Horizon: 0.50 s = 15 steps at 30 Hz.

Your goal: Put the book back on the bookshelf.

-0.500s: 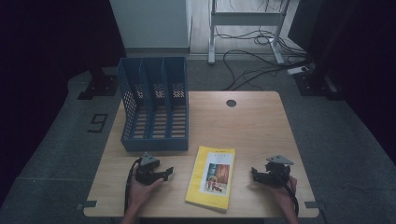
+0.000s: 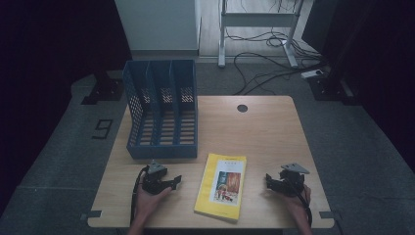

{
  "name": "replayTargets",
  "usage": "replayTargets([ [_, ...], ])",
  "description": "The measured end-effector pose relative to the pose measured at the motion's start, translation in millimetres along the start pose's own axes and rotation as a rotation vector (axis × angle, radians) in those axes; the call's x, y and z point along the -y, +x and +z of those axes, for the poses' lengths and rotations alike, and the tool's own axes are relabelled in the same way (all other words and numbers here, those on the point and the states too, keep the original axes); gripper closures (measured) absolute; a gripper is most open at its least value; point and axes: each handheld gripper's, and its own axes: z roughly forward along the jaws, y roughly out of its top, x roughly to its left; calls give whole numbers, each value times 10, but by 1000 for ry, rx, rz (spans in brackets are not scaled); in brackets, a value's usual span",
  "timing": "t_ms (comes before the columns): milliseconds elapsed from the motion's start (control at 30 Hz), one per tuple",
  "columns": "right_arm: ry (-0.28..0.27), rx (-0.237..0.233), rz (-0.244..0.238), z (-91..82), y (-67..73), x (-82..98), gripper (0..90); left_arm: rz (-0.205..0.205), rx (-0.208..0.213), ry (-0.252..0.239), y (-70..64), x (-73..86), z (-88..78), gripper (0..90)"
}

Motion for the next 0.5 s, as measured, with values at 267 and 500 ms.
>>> replayTargets([
  [267,-10,-19,35,-16,-9,1,138,8,-2,2,-20,6,-2,279],
  [500,-28,-42,33,-56,22,-29,139,18,1,2,-36,22,-17,282],
])
